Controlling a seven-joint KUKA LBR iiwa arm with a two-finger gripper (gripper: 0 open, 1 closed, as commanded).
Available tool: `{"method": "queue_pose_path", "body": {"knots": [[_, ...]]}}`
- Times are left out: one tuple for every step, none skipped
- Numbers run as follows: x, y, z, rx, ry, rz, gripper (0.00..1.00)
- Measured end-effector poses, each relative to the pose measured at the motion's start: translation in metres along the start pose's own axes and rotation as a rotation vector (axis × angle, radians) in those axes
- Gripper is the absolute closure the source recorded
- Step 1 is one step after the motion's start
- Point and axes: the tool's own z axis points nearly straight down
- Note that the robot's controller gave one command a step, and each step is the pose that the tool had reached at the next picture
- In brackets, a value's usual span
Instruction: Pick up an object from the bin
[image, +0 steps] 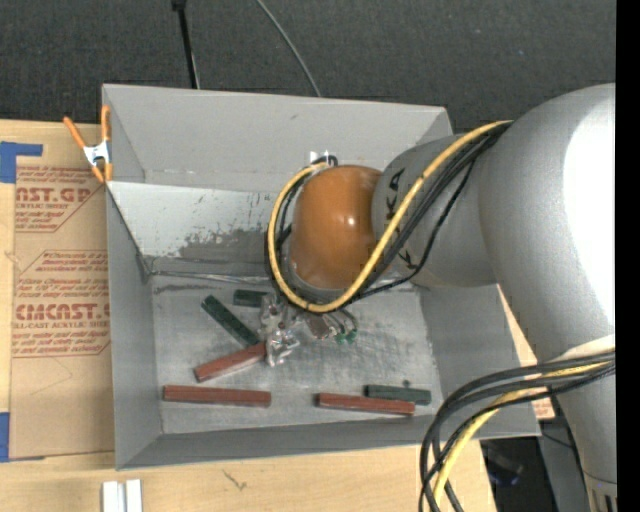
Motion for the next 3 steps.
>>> {"method": "queue_pose_path", "body": {"knots": [[0.002, 0.001, -0.008, -0.001, 0.008, 0.0, 1.0], [0.002, 0.001, -0.029, -0.001, 0.008, -0.001, 1.0], [0.001, 0.001, -0.04, 0.0, 0.004, -0.001, 1.0]]}}
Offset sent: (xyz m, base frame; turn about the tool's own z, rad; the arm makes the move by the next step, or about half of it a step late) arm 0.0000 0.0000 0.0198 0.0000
